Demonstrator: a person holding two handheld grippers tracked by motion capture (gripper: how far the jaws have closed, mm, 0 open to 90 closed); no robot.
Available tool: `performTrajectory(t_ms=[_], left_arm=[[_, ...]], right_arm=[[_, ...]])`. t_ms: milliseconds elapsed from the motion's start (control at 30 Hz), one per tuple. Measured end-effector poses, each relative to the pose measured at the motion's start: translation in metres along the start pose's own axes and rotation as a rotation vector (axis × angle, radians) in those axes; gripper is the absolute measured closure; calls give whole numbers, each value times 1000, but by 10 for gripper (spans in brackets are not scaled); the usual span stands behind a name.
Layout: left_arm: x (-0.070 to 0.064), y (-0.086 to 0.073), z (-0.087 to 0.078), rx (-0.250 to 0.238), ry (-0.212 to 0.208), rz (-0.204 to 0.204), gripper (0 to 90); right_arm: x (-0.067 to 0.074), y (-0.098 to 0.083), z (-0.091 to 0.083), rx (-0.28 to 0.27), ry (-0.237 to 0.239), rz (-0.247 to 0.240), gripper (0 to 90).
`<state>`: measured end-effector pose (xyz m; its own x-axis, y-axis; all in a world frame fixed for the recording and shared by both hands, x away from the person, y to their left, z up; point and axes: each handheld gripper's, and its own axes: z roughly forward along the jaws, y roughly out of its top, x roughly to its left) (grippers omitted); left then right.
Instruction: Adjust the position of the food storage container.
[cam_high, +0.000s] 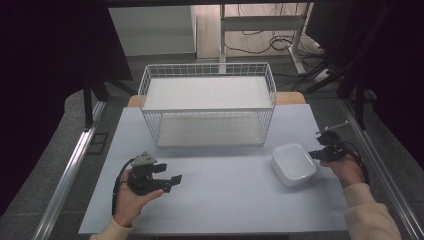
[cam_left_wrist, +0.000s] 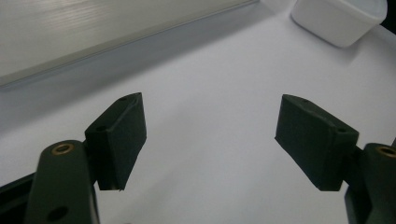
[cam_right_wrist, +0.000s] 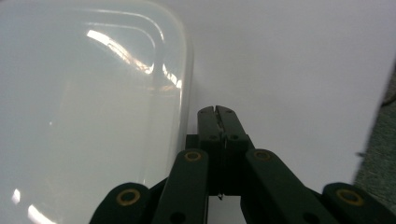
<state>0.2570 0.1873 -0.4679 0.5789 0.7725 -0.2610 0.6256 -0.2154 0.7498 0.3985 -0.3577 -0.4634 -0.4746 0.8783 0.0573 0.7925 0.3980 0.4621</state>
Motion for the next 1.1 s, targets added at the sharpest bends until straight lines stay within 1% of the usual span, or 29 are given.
performTrajectory(t_ms=[67,100,133,167,200,233,367,400,433,567,667,700,767,833,967,1000,1033,1100], left_arm=[[-1,0,0,-1,-1,-1,240],[-1,0,0,-1,-1,-1,240],[-1,1,-1,0,-1,1,241],[-2,1,-2,-4,-3,1,241],[-2,1,-2,-4,-3,1,241],[-2,1,-2,-6,-2,0,241],[0,1,-1,-2,2,-6,242],[1,0,-1,0,2,-9,243],[1,0,0,1,3,-11,243],[2,0,1,3,5,-12,243],[1,0,0,4,5,-10,243],[1,0,0,3,6,-12,243],[1,0,0,3,7,-13,244],[1,0,1,7,8,-11,244],[1,0,1,8,7,-7,244],[1,0,1,7,7,-7,244],[1,0,1,7,8,-8,244],[1,0,1,7,9,-10,245]], right_arm=[[9,-3,1,-3,11,-14,897],[9,-3,1,-3,11,-14,897],[16,-6,2,-3,26,-24,897],[20,-7,3,-4,32,-30,897],[20,-7,3,-4,32,-30,897],[24,-8,3,-2,35,-35,897],[38,-12,4,1,52,-64,897],[44,-13,4,-2,67,-78,897],[44,-13,4,-2,67,-78,897],[57,-13,9,-7,74,-105,896],[64,-13,12,-9,93,-118,897],[70,-13,14,-10,99,-126,896],[72,-13,14,-12,103,-127,897],[80,-12,15,-23,117,-130,897],[94,-8,18,-31,137,-153,897],[94,-8,18,-31,137,-153,897],[102,-7,20,-31,152,-164,897],[109,-6,22,-29,173,-173,897]])
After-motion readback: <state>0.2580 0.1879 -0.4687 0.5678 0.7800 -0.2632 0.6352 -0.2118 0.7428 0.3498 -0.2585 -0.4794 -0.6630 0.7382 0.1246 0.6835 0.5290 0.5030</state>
